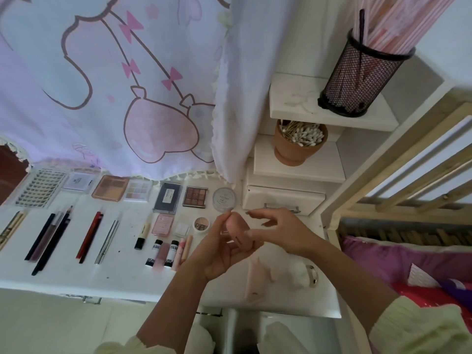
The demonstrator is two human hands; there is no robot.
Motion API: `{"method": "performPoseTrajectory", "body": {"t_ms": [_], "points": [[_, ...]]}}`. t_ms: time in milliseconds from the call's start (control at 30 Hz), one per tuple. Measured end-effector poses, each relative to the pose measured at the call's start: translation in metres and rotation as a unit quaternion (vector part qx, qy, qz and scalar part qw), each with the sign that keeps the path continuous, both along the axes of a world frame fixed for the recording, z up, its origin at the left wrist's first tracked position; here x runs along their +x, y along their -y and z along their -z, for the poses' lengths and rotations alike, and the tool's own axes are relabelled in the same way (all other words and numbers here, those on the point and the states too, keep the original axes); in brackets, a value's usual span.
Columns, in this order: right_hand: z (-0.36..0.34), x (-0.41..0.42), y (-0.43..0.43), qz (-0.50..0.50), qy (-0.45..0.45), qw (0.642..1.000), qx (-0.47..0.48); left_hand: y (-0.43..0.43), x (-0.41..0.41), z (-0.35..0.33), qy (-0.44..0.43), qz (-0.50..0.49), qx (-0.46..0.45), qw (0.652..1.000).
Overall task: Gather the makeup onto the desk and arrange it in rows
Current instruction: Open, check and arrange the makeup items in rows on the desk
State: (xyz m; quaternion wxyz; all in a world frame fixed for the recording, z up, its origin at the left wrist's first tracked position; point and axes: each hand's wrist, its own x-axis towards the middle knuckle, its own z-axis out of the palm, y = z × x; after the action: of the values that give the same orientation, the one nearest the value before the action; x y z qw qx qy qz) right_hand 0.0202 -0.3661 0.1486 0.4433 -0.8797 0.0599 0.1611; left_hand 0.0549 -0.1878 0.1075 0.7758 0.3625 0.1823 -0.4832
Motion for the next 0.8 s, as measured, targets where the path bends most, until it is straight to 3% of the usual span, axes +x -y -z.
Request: {"method": "performPoseTrajectory", "body": {"t_ms": [500,800], "points": [[-0.005,-0.002,-0.017,-0.061,0.033,0.996,-0.060,0.005,-0.001,-0.002,0.050,0.005,0.031,0.998],[0.003,-0.001,-0.018,-0.039,0.038,0.997,-0.059,0.008,-0.001,0.002,0.064,-0.009,0.022,0.998]]}}
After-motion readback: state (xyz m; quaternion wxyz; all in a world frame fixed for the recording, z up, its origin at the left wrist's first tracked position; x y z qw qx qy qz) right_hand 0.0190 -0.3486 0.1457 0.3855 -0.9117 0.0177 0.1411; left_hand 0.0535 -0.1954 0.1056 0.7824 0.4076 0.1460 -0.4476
